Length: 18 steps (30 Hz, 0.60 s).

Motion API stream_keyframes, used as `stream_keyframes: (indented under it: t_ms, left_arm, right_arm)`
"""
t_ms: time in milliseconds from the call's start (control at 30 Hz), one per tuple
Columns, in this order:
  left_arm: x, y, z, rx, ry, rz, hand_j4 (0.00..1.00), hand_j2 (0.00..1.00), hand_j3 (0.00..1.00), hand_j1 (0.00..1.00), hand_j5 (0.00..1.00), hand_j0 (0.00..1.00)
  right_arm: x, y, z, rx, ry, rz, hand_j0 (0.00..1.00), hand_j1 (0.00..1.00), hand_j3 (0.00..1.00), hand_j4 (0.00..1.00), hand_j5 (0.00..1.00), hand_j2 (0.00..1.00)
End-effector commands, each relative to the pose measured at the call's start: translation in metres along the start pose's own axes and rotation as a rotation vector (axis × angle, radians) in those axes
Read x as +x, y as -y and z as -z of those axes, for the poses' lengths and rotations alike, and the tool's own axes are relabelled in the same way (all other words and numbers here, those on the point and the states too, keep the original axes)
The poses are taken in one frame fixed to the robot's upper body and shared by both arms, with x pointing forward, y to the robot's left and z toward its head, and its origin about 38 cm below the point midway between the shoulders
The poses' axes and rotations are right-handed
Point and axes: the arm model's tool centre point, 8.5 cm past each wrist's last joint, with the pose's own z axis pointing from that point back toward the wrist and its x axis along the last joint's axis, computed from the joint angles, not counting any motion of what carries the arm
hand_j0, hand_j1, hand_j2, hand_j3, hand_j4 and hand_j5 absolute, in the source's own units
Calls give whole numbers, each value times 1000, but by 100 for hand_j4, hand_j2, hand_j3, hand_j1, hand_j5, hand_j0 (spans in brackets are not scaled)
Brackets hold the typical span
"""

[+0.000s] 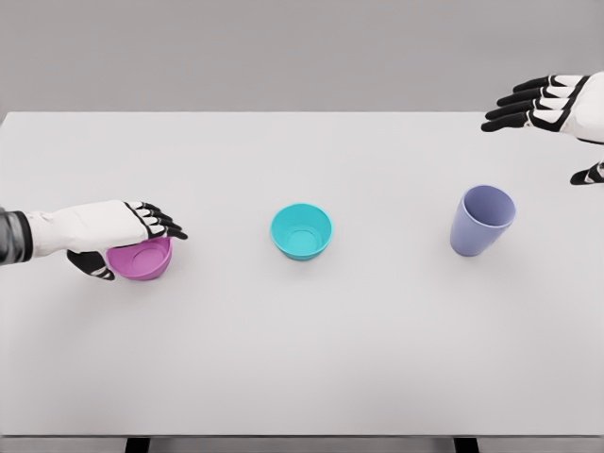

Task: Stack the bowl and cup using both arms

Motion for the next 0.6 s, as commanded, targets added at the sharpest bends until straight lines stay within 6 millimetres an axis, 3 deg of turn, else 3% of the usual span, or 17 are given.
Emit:
stream_keyframes:
  t_ms: [0, 567]
  left_arm:
    - [-2, 1, 1, 3, -3, -11, 100, 100, 100, 100, 100, 100]
    - [-6, 6, 4, 0, -11, -33, 100, 100, 100, 100, 100, 100]
  right_arm:
    - [0, 1, 0, -4, 0, 5, 100, 100, 100, 100, 100, 100]
    - [0, 0, 0, -2, 1, 7, 100, 100, 100, 100, 100, 100]
